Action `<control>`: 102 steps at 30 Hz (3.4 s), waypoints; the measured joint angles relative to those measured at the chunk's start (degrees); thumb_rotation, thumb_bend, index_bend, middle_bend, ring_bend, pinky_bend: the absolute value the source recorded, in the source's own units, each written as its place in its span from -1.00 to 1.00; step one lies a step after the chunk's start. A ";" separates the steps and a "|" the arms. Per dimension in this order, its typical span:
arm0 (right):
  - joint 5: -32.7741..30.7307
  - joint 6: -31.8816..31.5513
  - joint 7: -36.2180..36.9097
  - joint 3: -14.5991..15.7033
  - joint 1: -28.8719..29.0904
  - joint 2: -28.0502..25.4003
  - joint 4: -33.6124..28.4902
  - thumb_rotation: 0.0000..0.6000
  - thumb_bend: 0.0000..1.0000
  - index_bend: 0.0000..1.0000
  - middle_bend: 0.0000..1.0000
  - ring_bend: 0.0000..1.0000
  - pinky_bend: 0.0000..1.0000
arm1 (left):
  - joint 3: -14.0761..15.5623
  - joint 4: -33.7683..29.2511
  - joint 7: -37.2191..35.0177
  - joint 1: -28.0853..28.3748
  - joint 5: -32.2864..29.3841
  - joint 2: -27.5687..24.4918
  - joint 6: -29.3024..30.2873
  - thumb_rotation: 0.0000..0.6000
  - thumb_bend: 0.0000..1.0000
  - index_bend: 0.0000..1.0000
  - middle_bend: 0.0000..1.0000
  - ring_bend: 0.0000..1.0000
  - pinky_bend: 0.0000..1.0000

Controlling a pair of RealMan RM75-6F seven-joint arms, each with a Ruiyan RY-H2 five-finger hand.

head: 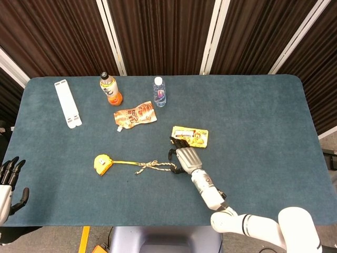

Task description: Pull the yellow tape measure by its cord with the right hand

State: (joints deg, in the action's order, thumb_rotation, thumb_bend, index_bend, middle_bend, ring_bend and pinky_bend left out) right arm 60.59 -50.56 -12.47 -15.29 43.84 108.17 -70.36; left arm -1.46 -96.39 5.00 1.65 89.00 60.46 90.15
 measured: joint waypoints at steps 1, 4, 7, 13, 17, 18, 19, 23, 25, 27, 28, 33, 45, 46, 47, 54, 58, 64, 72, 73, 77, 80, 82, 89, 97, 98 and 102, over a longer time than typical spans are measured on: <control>-0.09 -0.03 -0.05 -0.02 0.07 0.20 0.24 1.00 -0.19 0.17 -0.92 -0.99 -1.00 | 0.00 -0.15 0.09 -0.04 0.09 -0.07 0.12 1.00 0.03 -0.93 -1.00 -1.00 -0.88; -0.58 0.08 -0.48 0.03 0.31 0.77 0.98 1.00 -0.19 0.17 -0.92 -0.99 -1.00 | 0.05 -0.14 0.14 -0.25 0.41 -0.09 0.63 1.00 0.03 -0.93 -1.00 -1.00 -0.88; -1.02 0.33 -0.78 0.09 0.54 1.24 1.48 1.00 -0.19 0.17 -0.92 -0.99 -1.00 | 0.01 -0.26 0.19 -0.34 0.25 -0.08 0.68 1.00 0.03 -0.93 -1.00 -1.00 -0.88; -1.39 0.51 -0.96 0.14 0.74 1.57 1.64 1.00 -0.19 0.23 -0.91 -0.99 -1.00 | 0.14 -0.05 -0.08 -0.54 0.22 -0.21 0.70 1.00 0.03 -0.93 -1.00 -1.00 -0.88; -1.52 0.42 -1.15 0.24 0.78 1.83 1.85 1.00 -0.19 0.29 -0.90 -0.99 -1.00 | 0.16 -0.27 -0.04 -0.62 0.28 -0.30 0.79 1.00 0.03 -0.93 -1.00 -1.00 -0.88; -1.60 0.50 -1.17 0.26 0.80 1.85 1.82 1.00 -0.19 0.31 -0.89 -0.99 -1.00 | 0.13 -0.33 -0.01 -0.60 0.27 -0.35 0.77 1.00 0.03 -0.93 -1.00 -1.00 -0.88; -1.63 0.53 -1.19 0.27 0.81 1.84 1.76 1.00 -0.18 0.32 -0.89 -0.99 -1.00 | 0.16 -0.33 0.02 -0.61 0.32 -0.33 0.74 1.00 0.03 -0.93 -1.00 -1.00 -0.88; -1.66 0.52 -1.23 0.29 0.82 1.84 1.72 1.00 -0.14 0.38 -0.86 -0.99 -1.00 | 0.18 -0.28 -0.05 -0.63 0.45 -0.30 0.85 1.00 0.03 -0.93 -1.00 -1.00 -0.88; -1.77 0.61 -1.28 0.34 0.80 1.79 1.50 1.00 -0.09 0.45 -0.83 -0.99 -1.00 | 0.17 -0.29 -0.09 -0.66 0.60 -0.29 0.98 1.00 0.03 -0.93 -1.00 -1.00 -0.88; -1.79 0.67 -1.30 0.44 0.75 1.63 1.00 1.00 -0.04 0.51 -0.81 -0.99 -1.00 | 0.21 -0.14 -0.27 -0.67 0.63 -0.30 0.94 1.00 0.03 -0.92 -1.00 -1.00 -0.88; -1.79 0.70 -1.28 0.49 0.72 1.51 0.70 1.00 -0.01 0.55 -0.79 -0.98 -1.00 | 0.22 -0.23 -0.30 -0.64 0.65 -0.34 0.86 1.00 0.03 -0.91 -1.00 -1.00 -0.88; -2.03 0.47 -2.26 0.88 0.54 0.85 -0.44 1.00 0.05 0.67 -0.74 -0.95 -1.00 | 0.27 -0.31 -0.85 -0.52 0.63 -0.57 0.50 1.00 0.03 -0.90 -1.00 -1.00 -0.88; -2.10 -2.69 -5.86 1.56 -0.34 -1.64 -2.43 1.00 0.10 0.72 -0.68 -0.89 -1.00 | 0.38 -0.37 -1.04 -0.71 0.87 -0.76 0.76 1.00 0.03 -0.90 -1.00 -1.00 -0.87; -1.98 -3.11 -6.03 1.59 -0.52 -2.10 -2.87 1.00 0.10 0.73 -0.68 -0.88 -1.00 | 0.35 -0.40 -0.94 -0.70 0.88 -0.74 0.77 1.00 0.03 -0.90 -1.00 -1.00 -0.87; -1.92 -3.41 -6.21 1.62 -0.69 -2.57 -3.27 1.00 0.11 0.73 -0.68 -0.88 -1.00 | 0.35 -0.46 -0.79 -0.68 0.88 -0.71 0.71 1.00 0.03 -0.90 -1.00 -1.00 -0.88; -2.40 -4.50 -8.40 1.96 -1.76 -6.52 -6.17 1.00 0.11 0.74 -0.68 -0.88 -1.00 | 0.37 -0.38 -0.19 -0.70 0.78 -0.37 0.66 1.00 0.03 -0.90 -1.00 -1.00 -0.88; -2.45 -5.85 -9.47 1.99 -2.55 -9.46 -8.50 1.00 0.11 0.75 -0.68 -0.88 -1.00 | 0.34 -0.62 0.01 -0.66 0.70 -0.38 0.51 1.00 0.03 -0.90 -1.00 -1.00 -0.88; -1.87 -9.10 -10.49 2.34 -4.96 -15.84 -13.22 1.00 0.11 0.75 -0.68 -0.88 -1.00 | 0.32 -0.71 0.11 -0.68 0.85 -0.36 0.65 1.00 0.03 -0.90 -1.00 -1.00 -0.87; 1.87 -14.81 -6.53 4.06 -11.37 -26.73 -18.70 1.00 0.11 0.75 -0.68 -0.88 -1.00 | 0.57 -0.56 0.98 -0.62 1.01 0.12 0.31 1.00 0.03 -0.90 -1.00 -1.00 -0.88; 2.18 -15.25 -5.93 4.30 -12.09 -27.83 -18.93 1.00 0.11 0.75 -0.68 -0.88 -1.00 | 0.61 -0.61 1.19 -0.62 1.06 0.16 0.27 1.00 0.03 -0.90 -1.00 -1.00 -0.88; 2.93 -16.55 -3.35 5.30 -15.03 -31.77 -18.59 1.00 0.11 0.75 -0.68 -0.88 -1.00 | 0.66 -0.84 1.94 -0.51 1.10 0.32 0.01 1.00 0.03 -0.90 -1.00 -1.00 -0.88; 2.52 -16.68 -1.40 5.55 -16.44 -33.65 -17.30 1.00 0.11 0.75 -0.68 -0.88 -1.00 | 0.68 -0.96 2.39 -0.38 1.01 0.36 -0.33 1.00 0.03 -0.90 -1.00 -1.00 -0.88; 2.11 -16.61 -0.07 5.61 -17.34 -34.69 -16.07 1.00 0.11 0.75 -0.68 -0.88 -1.00 | 0.67 -1.01 2.57 -0.31 0.91 0.35 -0.49 1.00 0.03 -0.90 -1.00 -1.00 -0.88; 1.03 -15.59 4.37 5.63 -19.66 -36.61 -12.11 1.00 0.11 0.76 -0.68 -0.88 -1.00 | 0.56 -1.21 4.10 -0.05 0.57 1.12 -0.95 1.00 0.03 -0.90 -1.00 -1.00 -0.88; -0.67 -14.69 7.21 4.54 -21.25 -37.07 -7.90 1.00 0.12 0.77 -0.68 -0.88 -1.00 | 0.41 -1.11 4.46 0.02 0.29 1.51 -0.98 1.00 0.03 -0.90 -1.00 -1.00 -0.88; -1.05 -14.75 7.44 4.16 -21.34 -37.01 -7.77 1.00 0.12 0.77 -0.68 -0.88 -1.00 | 0.37 -1.14 4.39 0.04 0.26 1.51 -0.98 1.00 0.03 -0.90 -1.00 -1.00 -0.88; -0.50 -14.25 8.46 3.35 -20.99 -36.85 -8.68 1.00 0.11 0.74 -0.67 -0.88 -1.00 | 0.42 -1.12 4.11 -0.02 0.29 1.43 -0.88 1.00 0.03 -0.90 -1.00 -1.00 -0.87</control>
State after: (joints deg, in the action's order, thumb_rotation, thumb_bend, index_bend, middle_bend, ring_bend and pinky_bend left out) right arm 60.10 -64.81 -4.01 -11.94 22.85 71.32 -79.04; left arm -1.04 -97.51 9.11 1.63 89.29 61.90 89.27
